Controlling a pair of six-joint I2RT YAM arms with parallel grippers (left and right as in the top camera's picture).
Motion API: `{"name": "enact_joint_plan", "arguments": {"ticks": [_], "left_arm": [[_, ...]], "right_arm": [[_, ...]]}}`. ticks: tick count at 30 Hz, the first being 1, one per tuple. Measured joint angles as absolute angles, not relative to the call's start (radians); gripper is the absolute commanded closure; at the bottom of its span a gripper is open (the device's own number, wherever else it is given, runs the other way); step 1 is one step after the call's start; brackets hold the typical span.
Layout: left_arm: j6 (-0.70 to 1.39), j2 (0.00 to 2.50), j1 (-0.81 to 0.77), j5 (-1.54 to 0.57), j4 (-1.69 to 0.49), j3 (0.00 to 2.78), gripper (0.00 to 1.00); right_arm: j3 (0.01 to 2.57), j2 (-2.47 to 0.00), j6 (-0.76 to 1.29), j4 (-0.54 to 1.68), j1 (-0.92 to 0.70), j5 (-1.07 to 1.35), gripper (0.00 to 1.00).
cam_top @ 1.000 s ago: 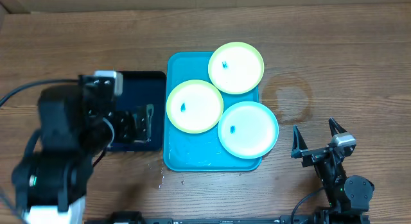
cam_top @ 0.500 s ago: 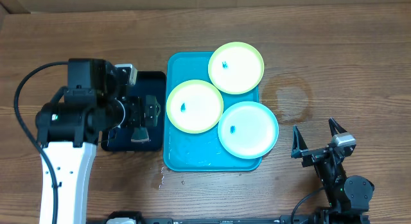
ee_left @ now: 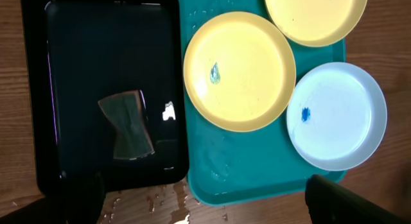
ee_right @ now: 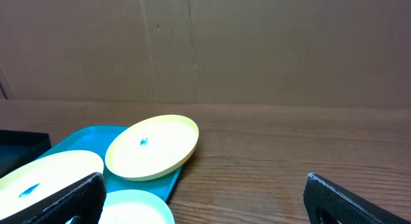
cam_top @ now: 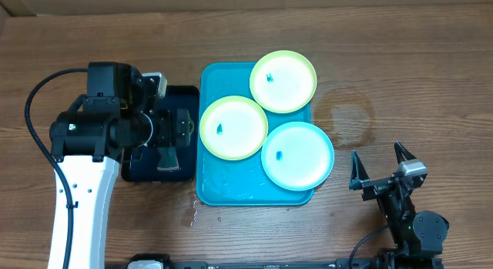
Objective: Clean dirty plates on tray and stack at the side
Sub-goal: 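Move the left gripper over the black tray and grasp the sponge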
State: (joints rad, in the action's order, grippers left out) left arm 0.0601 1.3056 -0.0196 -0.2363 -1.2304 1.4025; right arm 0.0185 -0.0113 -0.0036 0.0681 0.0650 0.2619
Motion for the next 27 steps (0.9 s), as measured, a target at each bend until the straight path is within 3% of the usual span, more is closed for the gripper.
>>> {"name": "enact_joint_plan", "arguments": {"ticks": [17, 20, 26, 27], "left_arm": [[0.105, 1.306, -0.02, -0.236, -1.224, 1.402, 0.02], [0.111, 1.306, -0.02, -0.236, -1.224, 1.402, 0.24], [0.132, 1.306, -0.02, -0.241, -1.225, 1.402, 0.88], [0.128, 1.306, -0.02, -0.243, -1.225, 1.402, 0.94]], "right_arm": [[0.019, -0.027, -0.004, 0.068, 0.064, 0.262, 0.0], [0.019, -0.027, -0.003, 0.068, 0.064, 0.262, 0.0], [0.019, -0.027, -0.004, 0.068, 0.064, 0.262, 0.0], [0.018, -0.027, -0.004, 0.068, 0.064, 0.262, 0.0]]}}
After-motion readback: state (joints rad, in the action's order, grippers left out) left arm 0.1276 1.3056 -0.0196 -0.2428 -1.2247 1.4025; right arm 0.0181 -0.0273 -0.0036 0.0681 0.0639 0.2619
